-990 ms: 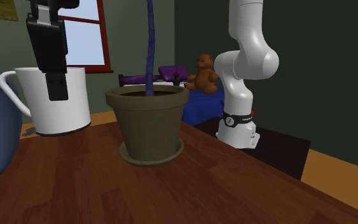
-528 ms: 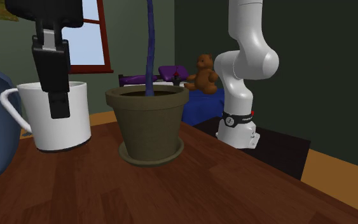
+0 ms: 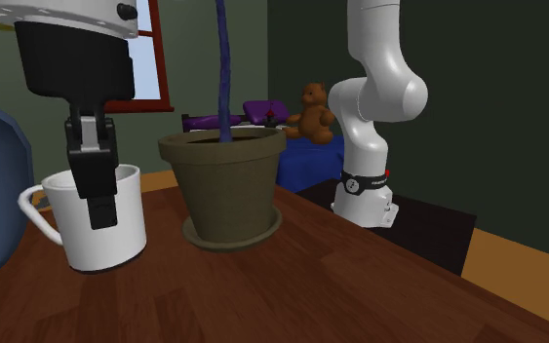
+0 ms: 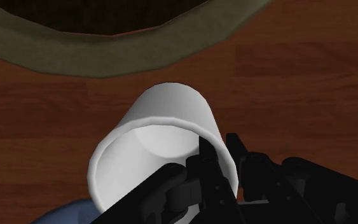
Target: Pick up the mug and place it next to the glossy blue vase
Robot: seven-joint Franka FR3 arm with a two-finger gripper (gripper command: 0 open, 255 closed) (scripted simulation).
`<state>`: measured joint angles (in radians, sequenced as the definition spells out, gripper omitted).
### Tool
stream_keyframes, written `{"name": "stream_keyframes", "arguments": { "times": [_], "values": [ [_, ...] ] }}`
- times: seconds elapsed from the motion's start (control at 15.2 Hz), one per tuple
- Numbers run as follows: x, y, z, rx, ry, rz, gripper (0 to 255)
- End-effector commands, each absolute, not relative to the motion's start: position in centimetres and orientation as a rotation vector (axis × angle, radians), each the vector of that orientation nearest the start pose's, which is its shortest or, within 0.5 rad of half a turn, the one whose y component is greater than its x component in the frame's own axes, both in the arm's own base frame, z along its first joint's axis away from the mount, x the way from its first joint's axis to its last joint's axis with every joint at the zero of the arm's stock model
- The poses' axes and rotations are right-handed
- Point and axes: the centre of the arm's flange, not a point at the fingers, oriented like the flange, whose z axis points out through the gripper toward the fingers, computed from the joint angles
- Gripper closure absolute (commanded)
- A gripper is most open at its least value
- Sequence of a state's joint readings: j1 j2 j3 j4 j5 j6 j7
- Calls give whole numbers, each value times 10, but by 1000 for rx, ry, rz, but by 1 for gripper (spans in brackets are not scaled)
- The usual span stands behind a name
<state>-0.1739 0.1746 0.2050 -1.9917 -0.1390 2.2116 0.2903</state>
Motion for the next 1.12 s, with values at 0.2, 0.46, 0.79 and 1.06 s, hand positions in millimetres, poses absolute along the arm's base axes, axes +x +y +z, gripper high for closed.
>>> {"name": "stream_keyframes", "arguments": {
  "times": [0.2,0.46,0.79,1.06],
  "values": [
    [591,8,361,-3196,299,-93,255],
    [591,8,361,-3196,299,-93,255],
    [592,9,361,-3196,298,-93,0],
    [591,9,374,-3196,299,-93,0]
  ]
}}
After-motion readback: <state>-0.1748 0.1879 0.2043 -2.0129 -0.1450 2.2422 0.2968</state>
